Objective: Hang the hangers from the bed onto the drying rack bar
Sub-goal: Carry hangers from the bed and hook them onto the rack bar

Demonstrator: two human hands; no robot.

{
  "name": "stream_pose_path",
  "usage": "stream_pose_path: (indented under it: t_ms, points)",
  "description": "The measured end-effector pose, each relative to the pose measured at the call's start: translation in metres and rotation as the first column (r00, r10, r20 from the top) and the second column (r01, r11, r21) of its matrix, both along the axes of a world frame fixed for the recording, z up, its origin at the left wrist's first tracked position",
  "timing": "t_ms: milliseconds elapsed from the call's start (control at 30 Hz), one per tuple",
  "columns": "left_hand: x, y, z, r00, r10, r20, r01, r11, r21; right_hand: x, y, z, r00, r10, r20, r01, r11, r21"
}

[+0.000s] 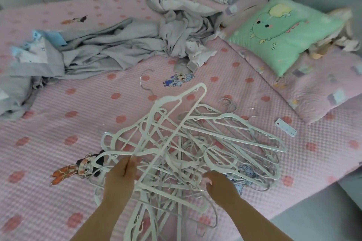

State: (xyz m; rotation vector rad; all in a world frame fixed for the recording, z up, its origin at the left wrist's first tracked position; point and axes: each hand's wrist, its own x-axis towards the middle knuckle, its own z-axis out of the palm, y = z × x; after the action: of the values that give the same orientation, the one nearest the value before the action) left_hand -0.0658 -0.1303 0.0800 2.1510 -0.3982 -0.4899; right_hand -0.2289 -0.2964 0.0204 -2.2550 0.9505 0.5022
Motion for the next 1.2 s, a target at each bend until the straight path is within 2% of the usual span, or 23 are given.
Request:
stream_pose_path:
  t_ms: [67, 133, 200, 300, 400, 467, 533, 633, 733, 833, 967, 1033, 1100, 1200]
  points:
    - [0.000, 0.001, 0.017, 0.997, -0.074, 0.016, 0.075, 0.996, -0.050, -0.002, -0.004, 0.029, 0.987, -0.114, 0.111, 0.125, 0.988, -0.093]
    - [-0.001, -0.002, 0.036, 0.988, -0.150, 0.035, 0.152, 0.983, -0.099, -0.007, -0.010, 0.062, 0.944, -0.233, 0.232, 0.282, 0.937, -0.207]
    - [-0.005, -0.011, 0.054, 0.966, -0.253, 0.056, 0.258, 0.959, -0.117, -0.018, -0.017, 0.098, 0.867, -0.318, 0.384, 0.442, 0.848, -0.294]
    - [-0.020, -0.030, 0.080, 0.902, -0.422, 0.086, 0.431, 0.888, -0.159, -0.047, -0.026, 0.152, 0.763, -0.327, 0.558, 0.596, 0.691, -0.410]
    - [-0.049, -0.050, 0.106, 0.803, -0.593, 0.066, 0.591, 0.774, -0.228, -0.097, -0.033, 0.200, 0.751, -0.276, 0.599, 0.651, 0.456, -0.607]
    - [-0.074, -0.061, 0.123, 0.719, -0.694, 0.036, 0.674, 0.684, -0.279, -0.143, -0.032, 0.223, 0.819, -0.248, 0.517, 0.571, 0.285, -0.770]
    - [-0.101, -0.069, 0.139, 0.643, -0.766, 0.031, 0.734, 0.603, -0.313, -0.196, -0.027, 0.241, 0.834, -0.308, 0.458, 0.522, 0.170, -0.836]
    - [-0.148, -0.079, 0.159, 0.516, -0.856, 0.031, 0.812, 0.477, -0.335, -0.272, -0.008, 0.268, 0.816, -0.375, 0.439, 0.502, 0.084, -0.861]
    - [-0.204, -0.084, 0.180, 0.396, -0.915, 0.072, 0.874, 0.352, -0.334, -0.344, 0.028, 0.297, 0.759, -0.435, 0.484, 0.600, 0.182, -0.779]
    - [-0.275, -0.090, 0.205, 0.266, -0.938, 0.224, 0.950, 0.216, -0.228, -0.419, 0.076, 0.320, 0.671, -0.522, 0.527, 0.667, 0.115, -0.736]
    - [-0.411, -0.074, 0.246, -0.031, -0.898, 0.438, 0.999, -0.019, 0.031, -0.516, 0.148, 0.345, 0.614, -0.645, 0.454, 0.645, 0.080, -0.760]
    - [-0.484, -0.053, 0.267, -0.168, -0.838, 0.520, 0.984, -0.109, 0.142, -0.564, 0.186, 0.359, 0.569, -0.695, 0.439, 0.634, 0.031, -0.773]
    - [-0.548, -0.032, 0.286, -0.254, -0.772, 0.583, 0.963, -0.148, 0.223, -0.614, 0.224, 0.370, 0.489, -0.734, 0.471, 0.637, -0.068, -0.768]
    - [-0.625, -0.008, 0.310, -0.328, -0.662, 0.674, 0.937, -0.140, 0.319, -0.685, 0.272, 0.383, 0.381, -0.792, 0.478, 0.628, -0.158, -0.762]
